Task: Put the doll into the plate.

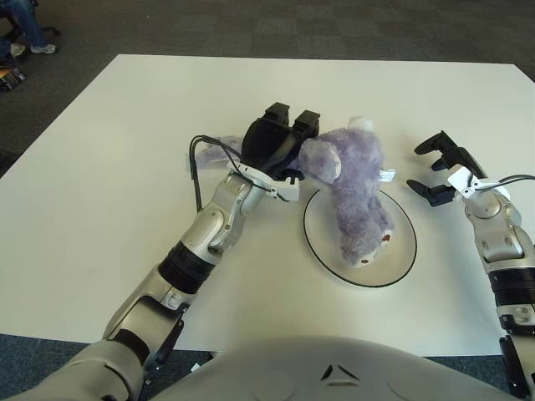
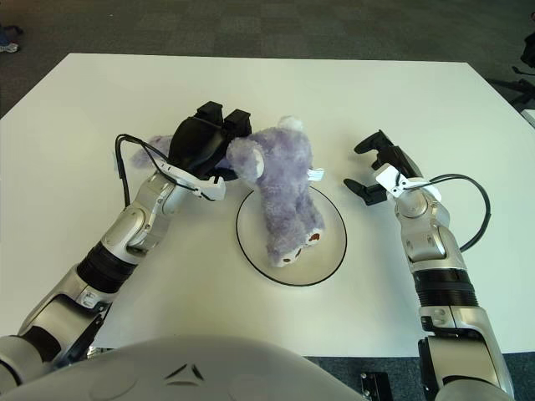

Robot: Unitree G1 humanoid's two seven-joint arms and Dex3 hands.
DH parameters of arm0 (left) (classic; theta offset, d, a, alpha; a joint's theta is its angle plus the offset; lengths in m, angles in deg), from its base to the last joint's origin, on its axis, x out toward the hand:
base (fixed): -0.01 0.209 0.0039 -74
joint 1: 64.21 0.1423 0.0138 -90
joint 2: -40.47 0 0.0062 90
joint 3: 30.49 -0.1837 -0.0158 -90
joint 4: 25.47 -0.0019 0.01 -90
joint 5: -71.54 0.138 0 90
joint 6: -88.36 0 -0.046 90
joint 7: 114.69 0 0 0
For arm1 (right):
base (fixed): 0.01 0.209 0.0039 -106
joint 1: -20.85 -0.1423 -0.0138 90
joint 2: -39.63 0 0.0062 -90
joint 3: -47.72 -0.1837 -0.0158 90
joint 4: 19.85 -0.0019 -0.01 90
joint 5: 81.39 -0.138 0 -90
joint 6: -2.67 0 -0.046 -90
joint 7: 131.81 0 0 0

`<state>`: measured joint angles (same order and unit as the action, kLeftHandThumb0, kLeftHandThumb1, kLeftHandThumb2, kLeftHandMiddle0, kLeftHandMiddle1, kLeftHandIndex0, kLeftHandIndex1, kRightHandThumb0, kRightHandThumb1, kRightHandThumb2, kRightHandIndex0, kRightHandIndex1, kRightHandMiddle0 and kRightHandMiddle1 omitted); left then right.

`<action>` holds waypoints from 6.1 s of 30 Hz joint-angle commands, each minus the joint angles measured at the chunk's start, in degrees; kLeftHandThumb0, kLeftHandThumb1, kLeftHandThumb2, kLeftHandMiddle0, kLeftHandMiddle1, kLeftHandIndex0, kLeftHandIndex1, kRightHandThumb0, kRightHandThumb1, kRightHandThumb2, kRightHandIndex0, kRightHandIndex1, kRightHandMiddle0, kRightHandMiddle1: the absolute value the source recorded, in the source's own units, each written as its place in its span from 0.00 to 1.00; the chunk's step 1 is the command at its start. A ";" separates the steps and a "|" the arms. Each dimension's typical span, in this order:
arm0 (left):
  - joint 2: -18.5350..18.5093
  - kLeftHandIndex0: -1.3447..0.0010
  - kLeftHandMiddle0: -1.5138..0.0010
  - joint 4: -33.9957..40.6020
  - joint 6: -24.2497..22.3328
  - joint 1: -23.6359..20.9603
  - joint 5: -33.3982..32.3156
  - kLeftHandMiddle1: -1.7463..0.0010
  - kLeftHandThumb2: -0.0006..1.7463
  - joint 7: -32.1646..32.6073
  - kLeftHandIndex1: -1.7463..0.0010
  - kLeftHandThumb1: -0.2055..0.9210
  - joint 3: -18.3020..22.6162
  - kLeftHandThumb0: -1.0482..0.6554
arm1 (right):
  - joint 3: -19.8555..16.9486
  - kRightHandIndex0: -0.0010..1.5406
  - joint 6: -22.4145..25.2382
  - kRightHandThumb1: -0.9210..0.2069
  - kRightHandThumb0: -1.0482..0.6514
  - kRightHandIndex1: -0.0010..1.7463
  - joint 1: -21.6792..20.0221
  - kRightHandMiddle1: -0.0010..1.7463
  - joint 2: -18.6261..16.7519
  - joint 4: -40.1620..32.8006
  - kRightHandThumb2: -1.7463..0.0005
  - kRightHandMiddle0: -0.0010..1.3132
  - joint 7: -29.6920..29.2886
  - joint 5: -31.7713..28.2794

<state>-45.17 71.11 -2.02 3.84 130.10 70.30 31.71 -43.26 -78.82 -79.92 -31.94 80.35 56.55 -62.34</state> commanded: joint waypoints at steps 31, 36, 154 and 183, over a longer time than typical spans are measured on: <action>2.00 0.53 0.58 8.21 1.02 1.42 -5.14 0.00 0.88 -2.89 0.00 0.30 1.82 0.61 | 3.12 0.03 2.62 0.61 0.43 0.83 0.41 0.75 0.02 4.94 0.34 0.00 1.86 1.20; 1.74 0.54 0.58 9.48 2.03 1.81 -5.20 0.00 0.88 -3.19 0.00 0.30 1.67 0.61 | 3.51 0.04 2.58 0.61 0.42 0.81 0.10 0.75 0.16 5.50 0.34 0.00 1.79 1.63; 8.01 0.60 0.47 -7.83 9.44 -1.19 1.80 0.00 0.92 8.51 0.00 0.25 -7.32 0.61 | 5.03 0.04 5.95 0.53 0.38 0.54 -0.02 0.57 0.28 2.19 0.41 0.00 4.67 0.49; 6.61 0.71 0.73 -6.13 13.84 0.58 -3.84 0.00 0.67 7.70 0.00 0.57 -7.62 0.61 | 5.72 0.07 6.34 0.41 0.30 0.61 -0.94 0.58 0.30 3.43 0.48 0.00 4.66 1.66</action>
<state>-37.85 63.88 11.03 3.60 127.47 79.41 24.19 -39.04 -73.84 -82.87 -30.30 80.53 58.94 -60.26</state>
